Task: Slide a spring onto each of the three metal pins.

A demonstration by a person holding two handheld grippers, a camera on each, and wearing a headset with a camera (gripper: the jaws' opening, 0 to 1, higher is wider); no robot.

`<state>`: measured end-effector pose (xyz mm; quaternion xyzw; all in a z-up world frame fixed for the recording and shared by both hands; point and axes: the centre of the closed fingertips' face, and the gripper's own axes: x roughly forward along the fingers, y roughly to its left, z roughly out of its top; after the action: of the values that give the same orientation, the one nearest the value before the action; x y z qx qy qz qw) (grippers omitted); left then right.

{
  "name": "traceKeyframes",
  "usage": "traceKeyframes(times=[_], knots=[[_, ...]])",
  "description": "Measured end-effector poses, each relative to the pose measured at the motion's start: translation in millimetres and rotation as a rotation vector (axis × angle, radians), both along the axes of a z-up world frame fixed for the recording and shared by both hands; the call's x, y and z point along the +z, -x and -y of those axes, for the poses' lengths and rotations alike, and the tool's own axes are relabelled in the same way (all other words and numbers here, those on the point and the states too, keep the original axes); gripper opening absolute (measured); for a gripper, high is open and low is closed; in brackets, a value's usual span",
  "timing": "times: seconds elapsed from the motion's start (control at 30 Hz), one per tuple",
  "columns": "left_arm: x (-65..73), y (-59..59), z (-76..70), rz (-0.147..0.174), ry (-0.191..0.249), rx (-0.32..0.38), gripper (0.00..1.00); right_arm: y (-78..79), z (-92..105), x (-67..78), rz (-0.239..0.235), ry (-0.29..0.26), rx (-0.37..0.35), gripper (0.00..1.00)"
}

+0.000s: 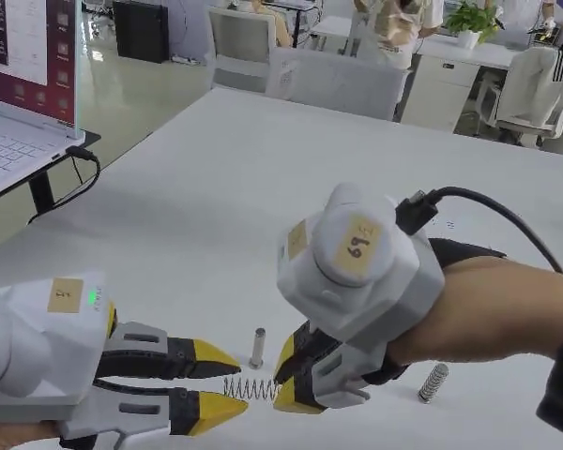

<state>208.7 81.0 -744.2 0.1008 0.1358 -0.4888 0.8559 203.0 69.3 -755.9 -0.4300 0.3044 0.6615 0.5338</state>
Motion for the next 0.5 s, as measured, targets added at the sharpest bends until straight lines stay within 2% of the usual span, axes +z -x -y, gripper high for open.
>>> traceKeyframes(times=[0.37, 0.5], knots=[[1.3, 2.3, 1.4, 0.005, 0.005, -0.027, 0.05, 0.7, 1.2, 1.8, 0.010, -0.005, 0.013, 0.08], [-0.3, 4.7, 3.5, 0.001, -0.009, -0.047, 0.04, 1.9, 2.6, 1.4, 0.013, -0.002, 0.023, 0.08]])
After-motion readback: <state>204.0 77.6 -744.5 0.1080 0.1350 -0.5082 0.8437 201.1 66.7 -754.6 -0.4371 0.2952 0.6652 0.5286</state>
